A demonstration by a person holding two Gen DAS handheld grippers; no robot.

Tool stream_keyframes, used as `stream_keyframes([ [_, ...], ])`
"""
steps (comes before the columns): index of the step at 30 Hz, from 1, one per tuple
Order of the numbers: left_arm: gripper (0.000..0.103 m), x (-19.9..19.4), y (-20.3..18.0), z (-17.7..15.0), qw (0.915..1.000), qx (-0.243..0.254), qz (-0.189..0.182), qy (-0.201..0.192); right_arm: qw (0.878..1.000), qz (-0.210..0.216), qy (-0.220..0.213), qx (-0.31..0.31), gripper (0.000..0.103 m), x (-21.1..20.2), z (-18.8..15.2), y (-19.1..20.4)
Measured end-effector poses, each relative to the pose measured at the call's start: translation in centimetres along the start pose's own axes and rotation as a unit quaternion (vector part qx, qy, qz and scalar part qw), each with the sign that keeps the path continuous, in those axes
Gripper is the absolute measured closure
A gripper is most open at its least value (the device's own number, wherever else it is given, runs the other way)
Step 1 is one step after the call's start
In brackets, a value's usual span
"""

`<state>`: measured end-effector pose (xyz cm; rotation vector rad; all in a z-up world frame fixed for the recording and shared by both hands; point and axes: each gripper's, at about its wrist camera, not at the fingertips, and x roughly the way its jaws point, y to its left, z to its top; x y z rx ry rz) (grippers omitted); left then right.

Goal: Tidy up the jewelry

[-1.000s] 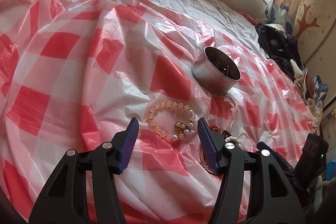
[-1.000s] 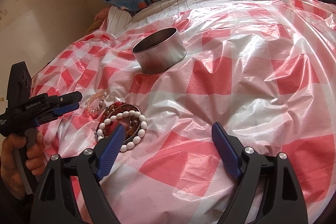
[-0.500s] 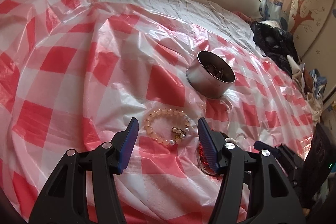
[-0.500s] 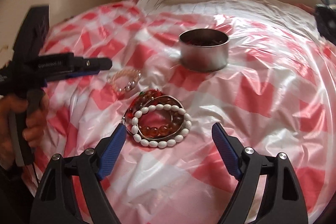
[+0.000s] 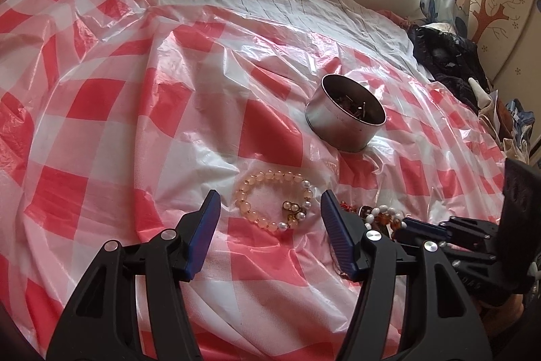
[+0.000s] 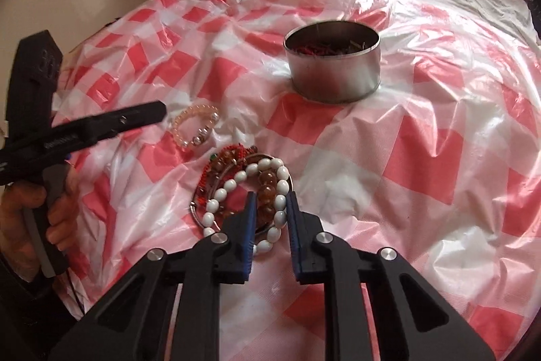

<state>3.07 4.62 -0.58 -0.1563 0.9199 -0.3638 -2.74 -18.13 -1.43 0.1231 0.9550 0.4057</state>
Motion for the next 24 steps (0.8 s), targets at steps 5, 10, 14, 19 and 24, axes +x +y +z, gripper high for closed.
stream_keyframes([
  [5, 0.044, 0.4, -0.2, -0.1, 1.0000, 0.003, 0.005, 0.005, 1.000, -0.007, -0.010, 0.004, 0.095, -0.8, 0.3, -0.4],
  [10, 0.044, 0.3, -0.2, -0.1, 1.0000, 0.003, 0.006, 0.004, 0.999, -0.007, -0.033, 0.016, 0.095, -1.8, 0.7, -1.2],
  [14, 0.044, 0.0, 0.0, 0.0, 0.9999, 0.003, 0.014, -0.002, 0.997, 0.006, -0.069, 0.035, 0.095, -3.6, 1.1, -1.9],
  [19, 0.044, 0.3, 0.5, 0.0, 0.9984, 0.011, 0.055, 0.001, 0.992, 0.011, -0.100, 0.076, 0.095, -4.8, 1.4, -3.7],
  [24, 0.040, 1.3, -0.4, -0.1, 0.9958, 0.046, 0.079, 0.002, 0.990, 0.020, -0.105, 0.097, 0.095, -4.6, 1.4, -4.5],
])
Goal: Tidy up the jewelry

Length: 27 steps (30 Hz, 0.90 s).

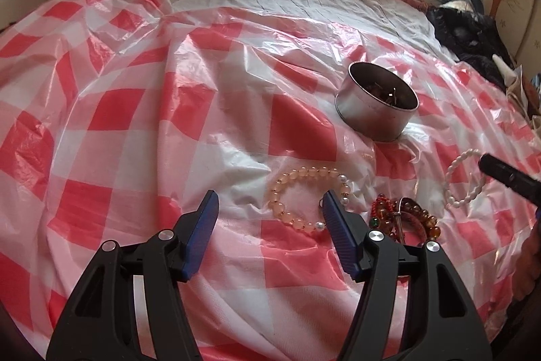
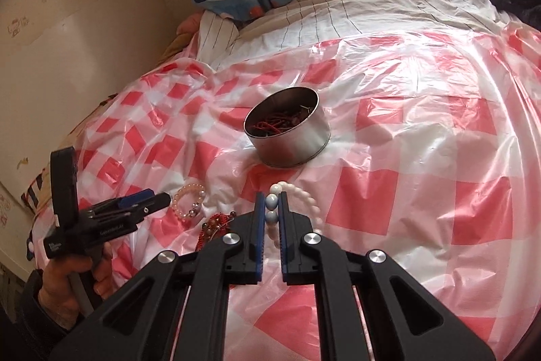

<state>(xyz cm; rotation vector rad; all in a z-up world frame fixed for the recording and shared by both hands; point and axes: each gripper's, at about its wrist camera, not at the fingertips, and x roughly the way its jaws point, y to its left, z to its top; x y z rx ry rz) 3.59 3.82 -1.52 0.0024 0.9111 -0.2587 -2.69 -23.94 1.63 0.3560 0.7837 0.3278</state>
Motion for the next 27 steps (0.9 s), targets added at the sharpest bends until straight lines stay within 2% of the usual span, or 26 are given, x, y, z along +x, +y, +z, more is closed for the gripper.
stream_keyframes([
  [5, 0.038, 1.3, -0.4, 0.5, 0.9998, 0.010, 0.014, -0.006, 0.999, 0.037, -0.026, -0.005, 0.095, -0.7, 0.6, 0.7],
  [7, 0.038, 2.2, -0.1, 0.5, 1.0000, 0.001, 0.000, 0.009, 1.000, 0.011, -0.022, -0.010, 0.095, -0.3, 0.7, 0.7],
  [8, 0.049, 2.5, -0.1, 0.4, 0.9999, 0.000, -0.005, 0.016, 1.000, -0.009, -0.014, -0.010, 0.095, 0.2, 0.6, 0.5],
  [9, 0.064, 2.6, -0.2, 0.4, 0.9997, 0.006, -0.004, 0.022, 0.999, -0.031, -0.005, -0.009, 0.095, 0.6, 0.6, 0.2],
  [11, 0.082, 2.3, -0.4, 0.4, 0.9995, 0.012, -0.019, 0.022, 0.998, -0.065, 0.018, -0.003, 0.094, 1.6, 0.3, -0.7],
  [12, 0.087, 2.0, -0.3, 0.6, 0.9992, 0.005, -0.034, 0.017, 0.997, -0.072, 0.024, 0.002, 0.091, 1.9, 0.2, -1.1],
  [13, 0.088, 1.8, -0.3, 0.6, 0.9989, 0.000, -0.044, 0.014, 0.997, -0.076, 0.027, 0.006, 0.085, 2.2, 0.1, -1.4],
  [14, 0.088, 1.5, -0.1, 0.8, 0.9985, -0.007, -0.053, 0.010, 0.996, -0.082, 0.029, 0.011, 0.070, 2.2, 0.0, -1.7],
  [17, 0.087, 1.1, 0.4, 1.1, 0.9978, -0.021, -0.063, -0.001, 0.995, -0.093, 0.024, 0.015, 0.059, 2.3, -0.1, -1.9],
  [19, 0.073, 1.5, 0.3, 1.2, 0.9984, -0.018, -0.053, 0.003, 0.994, -0.101, 0.030, 0.013, 0.053, 2.7, -0.3, -2.0],
  [20, 0.059, 1.7, 0.2, 1.1, 0.9989, -0.014, -0.045, 0.004, 0.994, -0.106, 0.037, 0.009, 0.051, 3.1, -0.4, -1.9],
  [21, 0.055, 2.0, 0.0, 1.0, 0.9992, -0.007, -0.038, 0.008, 0.992, -0.114, 0.052, -0.001, 0.051, 3.8, -0.7, -1.7],
  [23, 0.055, 3.0, -0.8, 0.7, 0.9992, 0.020, -0.023, 0.027, 0.987, -0.137, 0.077, -0.026, 0.051, 5.1, -1.3, -1.4],
  [24, 0.067, 3.2, -1.5, 0.6, 0.9987, 0.040, -0.011, 0.029, 0.986, -0.142, 0.082, -0.035, 0.052, 5.5, -1.6, -1.4],
  [25, 0.078, 3.1, -1.9, 0.5, 0.9980, 0.054, -0.011, 0.031, 0.984, -0.148, 0.083, -0.045, 0.059, 5.5, -1.7, -1.1],
  [26, 0.089, 2.8, -2.1, 0.6, 0.9978, 0.059, -0.014, 0.028, 0.985, -0.141, 0.085, -0.047, 0.077, 5.5, -1.6, -1.1],
  [27, 0.096, 2.1, -2.0, 0.7, 0.9980, 0.054, -0.026, 0.018, 0.987, -0.131, 0.087, -0.044, 0.089, 5.3, -1.6, -1.1],
])
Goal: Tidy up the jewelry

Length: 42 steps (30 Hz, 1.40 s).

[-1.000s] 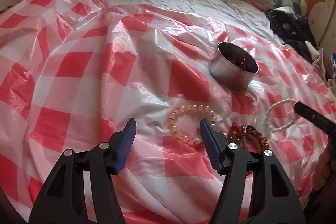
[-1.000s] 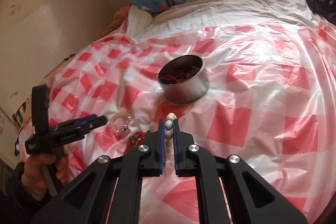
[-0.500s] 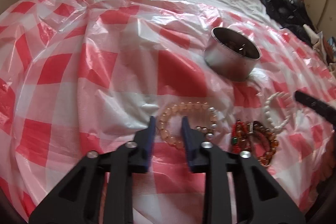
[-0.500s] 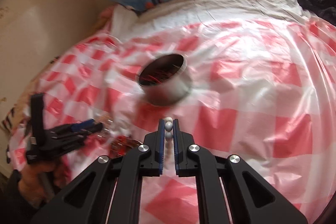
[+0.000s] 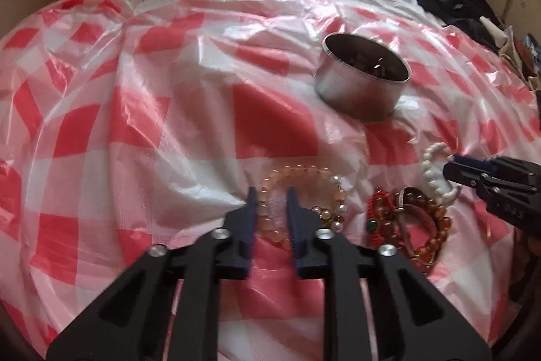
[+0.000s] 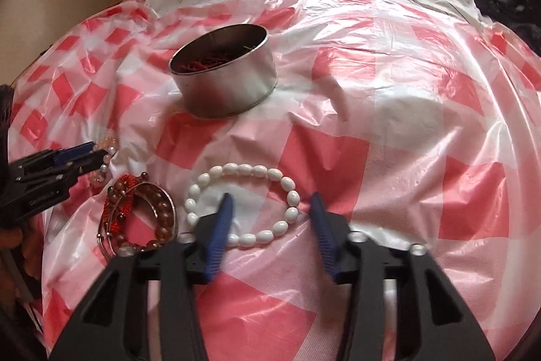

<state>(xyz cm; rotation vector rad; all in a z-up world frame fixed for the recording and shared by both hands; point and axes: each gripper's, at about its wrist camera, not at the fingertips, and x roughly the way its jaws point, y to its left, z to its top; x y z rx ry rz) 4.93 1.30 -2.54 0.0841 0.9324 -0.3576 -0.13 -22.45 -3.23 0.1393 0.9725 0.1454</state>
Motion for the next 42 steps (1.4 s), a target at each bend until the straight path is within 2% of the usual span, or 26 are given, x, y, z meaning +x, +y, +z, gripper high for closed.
stream_keyframes([
  [1, 0.096, -0.5, 0.2, 0.2, 0.9998, -0.010, -0.015, -0.009, 1.000, 0.008, -0.004, 0.004, 0.095, -0.2, 0.0, -0.1],
  [4, 0.096, -3.0, 1.4, 0.8, 0.9943, -0.051, -0.071, -0.062, 0.999, 0.022, -0.028, 0.014, 0.095, -1.2, 0.2, -0.4],
  [6, 0.096, -4.1, 2.0, 1.1, 0.9902, -0.066, -0.091, -0.082, 0.998, 0.032, -0.044, 0.023, 0.095, -2.0, 0.4, -0.5],
  [9, 0.096, -3.9, 2.6, 1.1, 0.9873, -0.086, -0.108, -0.079, 0.996, 0.050, -0.071, 0.034, 0.095, -3.1, 0.7, -0.6],
  [12, 0.096, -3.5, 3.3, 0.9, 0.9806, -0.113, -0.143, -0.074, 0.993, 0.069, -0.093, 0.040, 0.095, -4.1, 1.1, -0.5],
  [15, 0.096, -3.9, 3.4, 1.0, 0.9743, -0.119, -0.170, -0.088, 0.987, 0.095, -0.122, 0.046, 0.095, -5.3, 1.4, -0.5],
  [17, 0.096, -3.5, 3.2, 1.0, 0.9781, -0.115, -0.155, -0.078, 0.983, 0.114, -0.139, 0.049, 0.095, -6.1, 1.6, -0.5],
  [18, 0.096, -2.7, 3.1, 0.9, 0.9839, -0.111, -0.128, -0.058, 0.982, 0.119, -0.138, 0.047, 0.095, -6.1, 1.7, -0.4],
  [21, 0.095, -0.2, 3.0, 0.1, 0.9925, -0.103, -0.067, 0.002, 0.989, 0.086, -0.109, 0.053, 0.095, -4.9, 1.7, -0.6],
  [22, 0.094, 0.4, 3.0, 0.0, 0.9929, -0.103, -0.058, 0.013, 0.991, 0.072, -0.096, 0.058, 0.095, -4.4, 1.6, -1.0],
  [25, 0.083, 0.7, 2.8, -0.2, 0.9937, -0.096, -0.054, 0.020, 0.993, 0.052, -0.076, 0.075, 0.095, -3.4, 1.4, -2.0],
  [27, 0.074, 0.5, 2.4, -0.3, 0.9960, -0.079, -0.037, 0.017, 0.993, 0.042, -0.073, 0.077, 0.094, -3.4, 1.2, -2.4],
  [30, 0.070, 0.6, 1.9, -0.4, 0.9978, -0.059, -0.024, 0.019, 0.995, 0.024, -0.060, 0.076, 0.094, -2.9, 1.1, -2.5],
  [31, 0.069, 0.6, 1.7, -0.3, 0.9981, -0.054, -0.022, 0.019, 0.995, 0.020, -0.054, 0.077, 0.090, -2.7, 1.0, -2.6],
  [32, 0.068, 0.5, 1.6, -0.2, 0.9985, -0.049, -0.019, 0.020, 0.996, 0.016, -0.044, 0.077, 0.074, -2.3, 0.9, -2.7],
  [33, 0.068, 0.6, 1.4, -0.2, 0.9988, -0.043, -0.014, 0.020, 0.996, 0.013, -0.041, 0.078, 0.062, -2.1, 0.7, -2.7],
  [34, 0.068, 0.6, 1.2, -0.3, 0.9991, -0.035, -0.008, 0.021, 0.996, 0.007, -0.037, 0.078, 0.062, -1.8, 0.6, -2.7],
  [38, 0.070, 0.5, 0.4, -0.3, 0.9997, -0.012, 0.009, 0.020, 0.997, 0.000, -0.015, 0.070, 0.062, -0.8, 0.2, -2.5],
  [40, 0.083, 0.4, 0.3, -0.3, 0.9997, -0.003, 0.013, 0.019, 0.998, -0.007, -0.013, 0.056, 0.066, -0.7, 0.1, -2.1],
  [41, 0.093, 0.3, 0.2, -0.3, 0.9997, 0.000, 0.016, 0.017, 0.999, -0.005, -0.014, 0.051, 0.079, -0.7, 0.1, -2.0],
  [42, 0.096, 0.0, 0.2, -0.2, 0.9998, 0.000, 0.012, 0.014, 0.999, -0.002, -0.015, 0.049, 0.093, -0.7, 0.1, -1.8],
])
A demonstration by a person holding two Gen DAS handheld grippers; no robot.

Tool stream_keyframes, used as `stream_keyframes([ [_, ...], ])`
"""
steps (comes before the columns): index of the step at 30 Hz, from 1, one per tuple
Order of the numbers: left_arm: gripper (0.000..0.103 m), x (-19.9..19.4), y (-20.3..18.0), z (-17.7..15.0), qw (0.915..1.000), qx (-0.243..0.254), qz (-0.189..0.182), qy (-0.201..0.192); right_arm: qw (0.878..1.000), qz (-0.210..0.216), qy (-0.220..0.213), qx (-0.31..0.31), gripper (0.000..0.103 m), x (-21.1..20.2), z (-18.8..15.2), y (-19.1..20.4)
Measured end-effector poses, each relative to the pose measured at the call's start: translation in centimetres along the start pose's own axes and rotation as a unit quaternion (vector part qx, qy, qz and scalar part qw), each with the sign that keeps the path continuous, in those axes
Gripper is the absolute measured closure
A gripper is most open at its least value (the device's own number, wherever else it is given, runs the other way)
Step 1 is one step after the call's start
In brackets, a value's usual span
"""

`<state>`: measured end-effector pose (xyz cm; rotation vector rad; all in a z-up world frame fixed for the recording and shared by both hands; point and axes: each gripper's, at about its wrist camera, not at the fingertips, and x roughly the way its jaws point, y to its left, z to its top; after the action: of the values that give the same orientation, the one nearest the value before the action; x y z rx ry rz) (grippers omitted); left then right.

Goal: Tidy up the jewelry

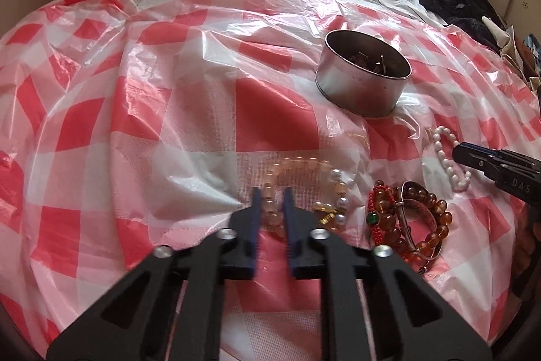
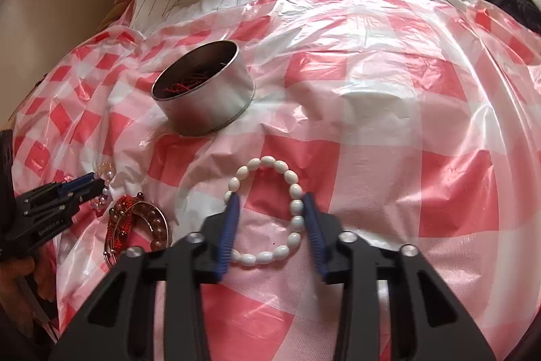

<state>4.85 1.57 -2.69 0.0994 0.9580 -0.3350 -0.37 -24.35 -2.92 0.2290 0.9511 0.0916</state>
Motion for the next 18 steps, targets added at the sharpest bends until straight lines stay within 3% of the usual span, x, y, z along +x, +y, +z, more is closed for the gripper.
stream_keyframes([
  [7, 0.096, -3.0, -0.2, 0.7, 0.9963, -0.015, -0.070, -0.047, 0.999, 0.031, -0.045, -0.001, 0.095, -2.2, 0.6, 0.8],
  [11, 0.096, -5.0, -0.5, 1.7, 0.9933, -0.023, -0.090, -0.070, 0.995, 0.061, -0.072, 0.011, 0.095, -3.6, 1.6, 1.6],
  [18, 0.096, -5.5, -2.3, 6.2, 0.9846, -0.056, -0.139, -0.090, 0.991, 0.105, -0.081, 0.016, 0.095, -4.6, 3.7, 2.7],
])
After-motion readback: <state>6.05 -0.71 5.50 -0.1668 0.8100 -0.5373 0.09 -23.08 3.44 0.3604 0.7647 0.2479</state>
